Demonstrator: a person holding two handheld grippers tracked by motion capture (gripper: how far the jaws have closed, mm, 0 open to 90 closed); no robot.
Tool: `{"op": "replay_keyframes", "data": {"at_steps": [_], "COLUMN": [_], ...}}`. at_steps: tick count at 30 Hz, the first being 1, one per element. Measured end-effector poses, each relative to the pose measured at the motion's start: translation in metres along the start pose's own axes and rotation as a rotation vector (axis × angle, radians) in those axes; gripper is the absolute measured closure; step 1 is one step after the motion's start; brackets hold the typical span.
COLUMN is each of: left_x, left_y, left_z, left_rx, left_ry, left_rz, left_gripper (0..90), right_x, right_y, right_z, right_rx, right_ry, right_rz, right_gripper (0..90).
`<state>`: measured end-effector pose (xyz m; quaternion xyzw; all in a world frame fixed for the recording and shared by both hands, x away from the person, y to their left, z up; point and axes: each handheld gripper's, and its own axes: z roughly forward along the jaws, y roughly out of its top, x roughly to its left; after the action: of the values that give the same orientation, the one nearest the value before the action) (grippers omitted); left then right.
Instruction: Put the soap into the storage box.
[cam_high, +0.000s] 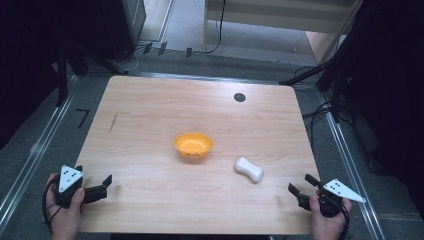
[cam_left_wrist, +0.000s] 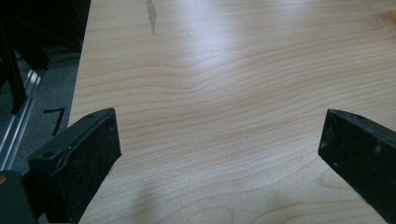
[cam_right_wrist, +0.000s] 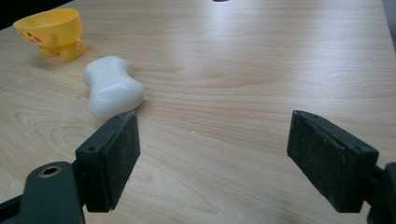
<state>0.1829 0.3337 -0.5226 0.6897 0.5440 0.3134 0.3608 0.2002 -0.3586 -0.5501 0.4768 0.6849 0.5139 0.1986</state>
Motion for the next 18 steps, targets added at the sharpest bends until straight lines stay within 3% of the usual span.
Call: {"op": "replay_keyframes", "data": {"at_steps": [9, 11, 16, 17, 18], "left_x": [0.0, 0.001, 0.0, 0.0, 0.0], "left_y": [-0.001, -0.001, -0.001, -0.001, -0.001], "left_z": [-0.002, -0.002, -0.001, -0.001, -0.001], "left_rx": [-0.008, -0.003, -0.002, -0.002, -0.003], "left_ry": [-0.007, -0.007, 0.0, 0.0, 0.0], "left_rz": [-0.002, -0.002, 0.003, 0.003, 0.003], "left_gripper": [0.0, 0.0, 0.0, 0.0, 0.0], "right_x": [0.002, 0.005, 0.014, 0.014, 0.017], "right_y": [0.002, 0.003, 0.015, 0.015, 0.022], "right_z": [0.004, 0.007, 0.019, 0.019, 0.024], "right_rx": [0.022, 0.052, 0.174, 0.174, 0.223], "right_ry": [-0.005, 0.009, -0.011, -0.011, -0.004], "right_rz": [-0.02, -0.035, -0.15, -0.15, -0.182], "right_gripper": [20.2, 20.6, 24.5, 24.5, 23.7]}}
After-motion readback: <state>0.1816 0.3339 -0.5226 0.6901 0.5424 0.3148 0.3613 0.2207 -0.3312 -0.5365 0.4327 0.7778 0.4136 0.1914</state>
